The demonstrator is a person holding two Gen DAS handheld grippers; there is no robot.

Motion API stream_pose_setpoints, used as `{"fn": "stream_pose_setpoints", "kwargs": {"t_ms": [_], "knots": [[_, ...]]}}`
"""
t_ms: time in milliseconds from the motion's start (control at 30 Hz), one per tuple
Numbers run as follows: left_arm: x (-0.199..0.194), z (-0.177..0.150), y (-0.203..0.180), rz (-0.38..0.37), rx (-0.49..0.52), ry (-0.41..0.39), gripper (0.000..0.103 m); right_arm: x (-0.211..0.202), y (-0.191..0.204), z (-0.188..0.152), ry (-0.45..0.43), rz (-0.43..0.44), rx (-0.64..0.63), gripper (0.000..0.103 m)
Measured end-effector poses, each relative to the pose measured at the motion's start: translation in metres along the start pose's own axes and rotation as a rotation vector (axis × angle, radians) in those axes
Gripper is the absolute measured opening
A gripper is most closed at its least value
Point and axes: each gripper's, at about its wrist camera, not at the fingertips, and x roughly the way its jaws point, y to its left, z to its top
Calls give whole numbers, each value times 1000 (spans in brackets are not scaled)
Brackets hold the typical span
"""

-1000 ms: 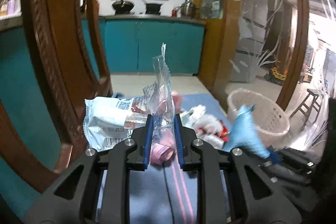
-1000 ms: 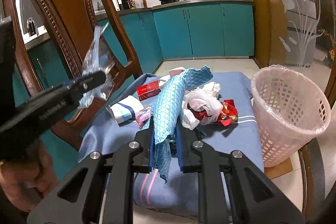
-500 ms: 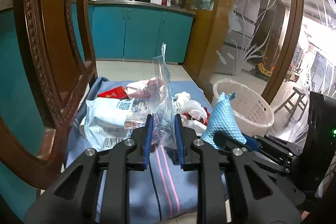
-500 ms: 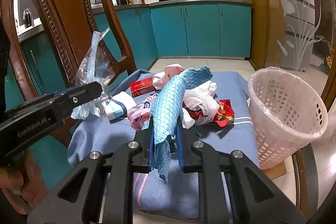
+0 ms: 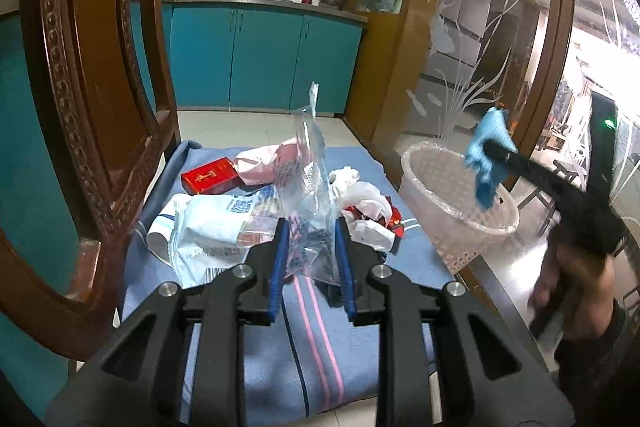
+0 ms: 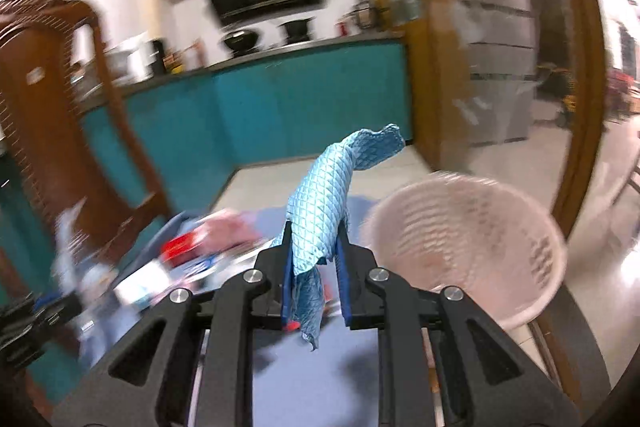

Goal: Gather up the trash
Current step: 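Open the right gripper over the white basket to drop the cloth, then carry the clear plastic bag over the basket and open the left gripper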

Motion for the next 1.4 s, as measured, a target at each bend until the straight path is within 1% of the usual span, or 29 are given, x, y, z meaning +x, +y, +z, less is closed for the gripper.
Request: {"fn": "stream_pose_setpoints", "kwargs": {"t_ms": [67,167,233,333,367,433,500,533,567,600,667,733,833,867,933,1000,1067,1100,1133,1200,1267,1333,1367,1400], "knots": [[3,0,0,0,0,6,24,20,-29,3,9,-72,33,19],[5,1,-1,-5,5,12,24,46,-62,-3,50,-140,85,19],[6,2,-3,-4,11,13,24,58,-72,-5,69,-157,86,19],[8,1,-3,-1,16,16,24,67,-75,-11,101,-165,91,19],[9,1,-3,0,16,18,24,69,-74,-12,112,-170,90,21],[11,0,-3,4,17,22,24,72,-72,-12,120,-181,89,26],[12,0,-3,6,18,27,24,71,-74,-10,115,-184,95,45],[11,0,-4,5,18,28,24,70,-75,-9,110,-187,99,48],[10,1,-6,5,18,26,24,68,-76,-8,108,-189,101,55],[9,1,-7,7,21,24,24,64,-75,-7,101,-191,104,60],[8,1,-10,8,28,21,24,56,-76,-3,82,-180,116,65],[11,0,-12,10,37,24,24,47,-74,0,64,-163,124,67],[16,2,-17,-9,46,30,24,29,-73,4,19,-143,143,76],[18,5,-21,-23,51,28,24,22,-73,6,0,-143,152,80],[23,19,-38,-58,72,16,23,8,-76,10,-39,-141,171,82],[30,35,-63,-116,103,8,23,-2,-81,13,-71,-145,186,85],[41,55,-98,-195,145,-10,23,-8,-89,16,-97,-164,201,86],[53,67,-120,-252,160,-8,23,-11,-96,16,-108,-182,216,86],[65,74,-135,-294,160,7,24,-13,-105,16,-118,-205,243,86],[93,90,-167,-382,135,30,25,-16,-123,17,-132,-234,309,86],[116,99,-192,-440,131,58,25,-20,-143,17,-140,-243,385,86],[139,105,-213,-490,132,66,26,-21,-162,16,-133,-248,447,86],[151,106,-222,-496,146,80,29,-21,-168,15,-134,-253,461,86],[167,107,-229,-494,144,105,37,-23,-172,16,-140,-257,465,86]]}}
